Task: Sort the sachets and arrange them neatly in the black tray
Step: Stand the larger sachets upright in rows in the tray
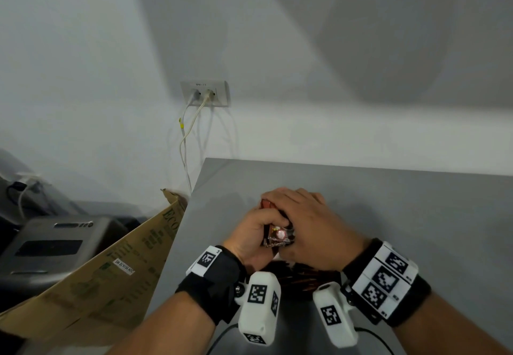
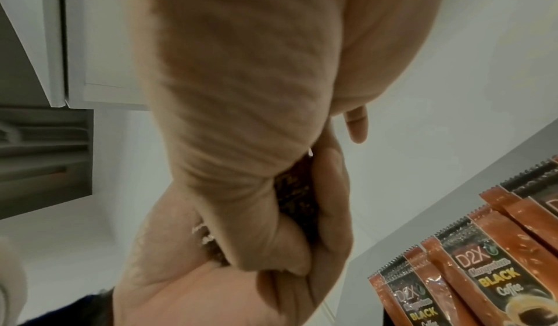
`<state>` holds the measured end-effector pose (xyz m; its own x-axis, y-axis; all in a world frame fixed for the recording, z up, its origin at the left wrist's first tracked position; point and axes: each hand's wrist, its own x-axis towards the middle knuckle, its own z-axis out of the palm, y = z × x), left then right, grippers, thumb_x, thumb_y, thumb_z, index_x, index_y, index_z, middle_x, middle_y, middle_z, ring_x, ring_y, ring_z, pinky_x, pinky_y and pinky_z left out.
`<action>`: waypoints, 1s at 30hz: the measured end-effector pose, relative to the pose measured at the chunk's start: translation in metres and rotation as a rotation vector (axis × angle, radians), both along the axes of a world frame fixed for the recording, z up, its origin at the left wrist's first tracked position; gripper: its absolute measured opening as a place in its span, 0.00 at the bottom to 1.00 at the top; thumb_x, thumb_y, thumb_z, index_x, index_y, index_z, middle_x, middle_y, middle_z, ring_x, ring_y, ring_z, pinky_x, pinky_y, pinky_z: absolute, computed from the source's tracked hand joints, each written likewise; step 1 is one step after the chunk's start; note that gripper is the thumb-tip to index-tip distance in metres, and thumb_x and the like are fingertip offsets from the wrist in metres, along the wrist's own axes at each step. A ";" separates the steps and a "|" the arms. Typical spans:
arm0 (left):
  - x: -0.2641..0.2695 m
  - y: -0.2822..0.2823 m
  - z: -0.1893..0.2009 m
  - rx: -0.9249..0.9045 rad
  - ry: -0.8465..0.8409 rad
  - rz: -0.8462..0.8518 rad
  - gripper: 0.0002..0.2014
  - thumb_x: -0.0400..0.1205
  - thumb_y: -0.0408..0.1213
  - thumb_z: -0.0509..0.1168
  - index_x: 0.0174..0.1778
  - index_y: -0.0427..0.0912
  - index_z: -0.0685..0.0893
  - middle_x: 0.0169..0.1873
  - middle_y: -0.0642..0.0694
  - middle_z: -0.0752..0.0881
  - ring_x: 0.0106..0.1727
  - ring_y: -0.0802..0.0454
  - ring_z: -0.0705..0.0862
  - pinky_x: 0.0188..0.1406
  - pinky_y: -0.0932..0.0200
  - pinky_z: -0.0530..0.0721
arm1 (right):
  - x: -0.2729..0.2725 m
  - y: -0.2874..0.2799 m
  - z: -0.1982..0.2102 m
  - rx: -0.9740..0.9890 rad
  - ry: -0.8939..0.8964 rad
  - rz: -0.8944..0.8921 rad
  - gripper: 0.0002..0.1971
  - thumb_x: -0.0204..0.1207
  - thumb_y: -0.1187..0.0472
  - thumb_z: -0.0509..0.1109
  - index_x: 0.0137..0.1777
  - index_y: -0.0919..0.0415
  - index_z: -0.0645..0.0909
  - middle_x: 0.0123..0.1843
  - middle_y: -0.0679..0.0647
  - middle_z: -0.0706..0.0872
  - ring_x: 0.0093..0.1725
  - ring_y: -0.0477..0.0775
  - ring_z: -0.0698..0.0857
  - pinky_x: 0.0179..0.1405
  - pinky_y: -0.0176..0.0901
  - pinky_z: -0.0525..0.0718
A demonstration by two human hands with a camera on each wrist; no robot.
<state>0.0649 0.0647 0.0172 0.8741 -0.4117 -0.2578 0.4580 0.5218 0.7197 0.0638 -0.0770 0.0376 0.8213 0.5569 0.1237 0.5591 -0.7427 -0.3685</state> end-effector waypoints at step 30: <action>0.011 0.042 -0.032 0.315 0.083 0.249 0.10 0.74 0.23 0.56 0.43 0.36 0.82 0.39 0.38 0.86 0.36 0.45 0.86 0.38 0.52 0.84 | 0.031 -0.062 -0.066 -0.097 0.247 -0.460 0.13 0.80 0.68 0.65 0.53 0.53 0.89 0.51 0.55 0.90 0.47 0.57 0.88 0.51 0.54 0.90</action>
